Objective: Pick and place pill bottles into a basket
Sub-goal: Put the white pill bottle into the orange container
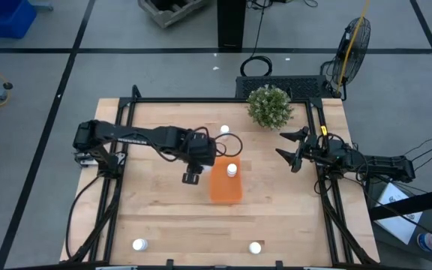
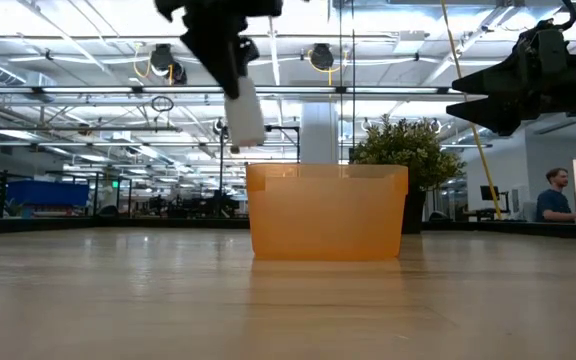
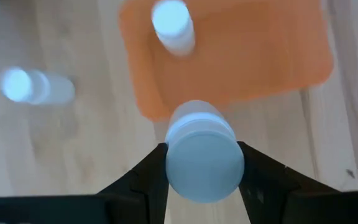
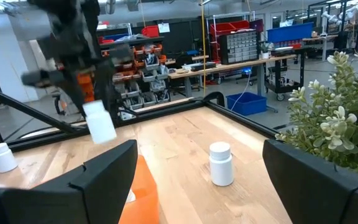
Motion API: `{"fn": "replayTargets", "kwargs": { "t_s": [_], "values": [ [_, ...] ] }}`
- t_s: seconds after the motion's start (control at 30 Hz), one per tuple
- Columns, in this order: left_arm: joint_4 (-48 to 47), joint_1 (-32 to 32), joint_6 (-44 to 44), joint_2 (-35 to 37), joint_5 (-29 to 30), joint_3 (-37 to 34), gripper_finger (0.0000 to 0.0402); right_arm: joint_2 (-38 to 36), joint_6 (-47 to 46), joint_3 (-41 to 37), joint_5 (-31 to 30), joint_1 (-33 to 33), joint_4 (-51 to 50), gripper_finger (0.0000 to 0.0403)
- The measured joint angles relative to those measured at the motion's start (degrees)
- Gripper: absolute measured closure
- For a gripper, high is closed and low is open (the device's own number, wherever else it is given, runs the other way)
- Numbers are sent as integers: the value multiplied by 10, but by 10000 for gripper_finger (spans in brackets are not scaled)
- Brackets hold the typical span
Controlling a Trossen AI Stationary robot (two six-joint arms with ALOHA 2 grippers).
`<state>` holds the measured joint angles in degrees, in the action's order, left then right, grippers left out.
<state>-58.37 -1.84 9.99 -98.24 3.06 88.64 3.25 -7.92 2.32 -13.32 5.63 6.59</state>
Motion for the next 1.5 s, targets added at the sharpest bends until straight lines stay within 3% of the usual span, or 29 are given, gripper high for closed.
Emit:
{"fn": "replayTargets", "kwargs": {
  "t_s": [0.37, 0.87, 1.5],
  "values": [
    [45, 35, 24, -2, -26, 16, 242, 0, -4, 0, -1, 0, 0, 64],
    [51, 41, 54, -115, -79, 16, 242, 0, -4, 0, -1, 0, -1, 64],
    [53, 41, 49, -159, -60, 16, 242, 0, -4, 0, -1, 0, -4, 64]
  ]
}}
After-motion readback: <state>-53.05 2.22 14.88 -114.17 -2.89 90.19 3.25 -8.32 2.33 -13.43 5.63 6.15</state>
